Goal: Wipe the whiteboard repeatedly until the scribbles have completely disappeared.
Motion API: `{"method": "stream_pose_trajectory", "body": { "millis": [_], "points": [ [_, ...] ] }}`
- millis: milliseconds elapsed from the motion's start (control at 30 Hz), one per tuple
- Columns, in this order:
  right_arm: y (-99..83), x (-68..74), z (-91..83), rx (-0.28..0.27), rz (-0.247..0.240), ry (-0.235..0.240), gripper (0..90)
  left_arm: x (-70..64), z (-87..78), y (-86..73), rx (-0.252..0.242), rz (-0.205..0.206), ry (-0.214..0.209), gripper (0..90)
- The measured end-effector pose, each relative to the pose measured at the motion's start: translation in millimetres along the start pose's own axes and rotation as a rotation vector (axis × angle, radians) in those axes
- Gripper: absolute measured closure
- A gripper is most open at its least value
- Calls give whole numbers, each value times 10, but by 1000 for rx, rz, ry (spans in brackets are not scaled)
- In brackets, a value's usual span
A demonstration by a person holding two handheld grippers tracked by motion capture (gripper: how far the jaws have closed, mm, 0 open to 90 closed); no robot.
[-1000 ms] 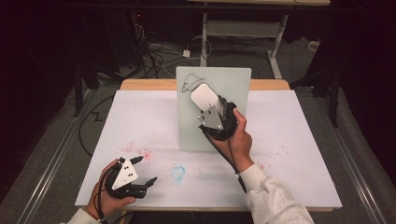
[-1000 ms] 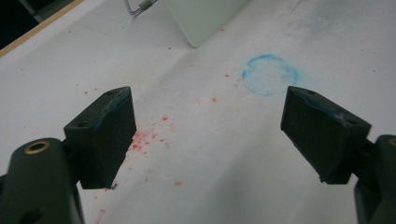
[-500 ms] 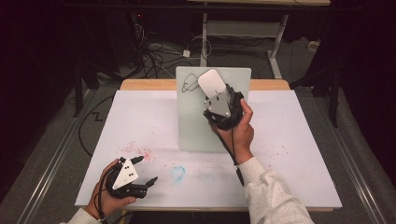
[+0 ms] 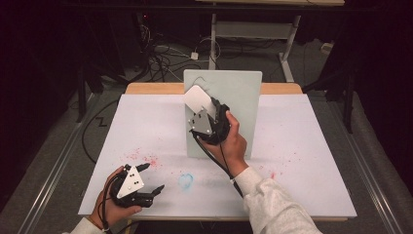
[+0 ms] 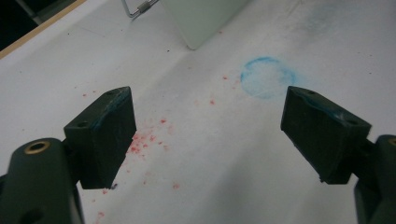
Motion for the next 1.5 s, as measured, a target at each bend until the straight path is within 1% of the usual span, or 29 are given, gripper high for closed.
{"method": "stream_pose_trajectory", "body": {
  "millis": [33,100,167,200,233,300,333,400,467,567,633,667,733,800,833,867,900,933,967,1033,1067,1133,1167,1200,1267,1333,1433,1467,1500],
  "points": [
    [28,-54,21,-2,4,-22,310,2,-1,-2,1,0,0,174],
    [86,-174,59,-1,33,-26,310,4,-2,-4,2,0,0,174],
    [151,-273,83,0,30,-62,310,5,-4,-4,1,-1,-1,174],
    [172,-326,98,2,48,-70,310,6,-6,-4,1,-2,-1,174],
    [192,-380,116,7,83,-55,310,6,-7,-5,1,-2,0,174],
    [216,-398,121,12,85,-65,310,7,-7,-7,1,-3,-1,173],
    [219,-383,120,12,73,-68,310,6,-5,-8,1,-4,-1,174],
    [208,-310,111,12,66,-53,310,4,-3,-7,0,-3,-3,174],
    [191,-190,93,11,30,-30,310,4,-2,-7,4,0,-3,174],
    [133,46,47,11,-27,10,310,-2,2,-6,6,2,-5,174],
    [91,159,21,10,-63,21,310,-4,1,-6,5,2,-5,174],
    [82,180,17,7,-75,20,310,-3,2,-6,5,2,-5,174],
    [68,195,8,8,-78,29,310,-3,3,-7,7,1,-4,173],
    [81,155,12,12,-62,52,310,-5,1,-7,5,1,-4,174],
    [88,124,16,13,-63,45,310,-4,-2,-6,5,1,-3,174],
    [97,67,25,12,-70,17,310,-3,-4,-7,5,-1,-1,174],
    [102,-8,40,14,-59,-17,310,-1,-5,-10,4,-1,-1,173],
    [108,-106,56,15,-10,-5,310,-1,-6,-11,5,-2,-1,173],
    [115,-157,62,19,10,-9,310,-2,-5,-13,6,-2,-1,174],
    [129,-263,77,24,25,-43,310,-2,-1,-14,7,-2,-2,174],
    [130,-270,79,26,30,-39,310,-3,1,-15,7,-2,-3,173],
    [135,-237,71,31,9,-62,310,-6,7,-16,9,-2,-3,174],
    [137,-192,67,32,-7,-56,310,-6,9,-16,10,-1,-4,174],
    [133,-127,60,32,-22,-36,310,-7,10,-14,10,-1,-4,174],
    [107,50,36,24,-79,-15,310,-9,10,-11,10,1,-5,173],
    [73,166,14,21,-101,2,310,-9,12,-17,10,-1,-6,173],
    [29,261,-11,22,-99,26,310,-9,15,-20,10,-3,-5,174],
    [14,288,-20,24,-117,28,310,-5,16,-16,8,4,-2,173],
    [2,316,-27,26,-124,34,310,-11,18,-20,12,0,-6,174]
  ]
}}
Point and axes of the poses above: each handheld gripper's, and its own axes: z roughly forward along the jaws, y roughly out of its top, x roughly to its left, the point moved 5 cm from there along z, roughly forward along the jaws, and after that the axes turned 8 degrees about -y, right-handed, at the moved point
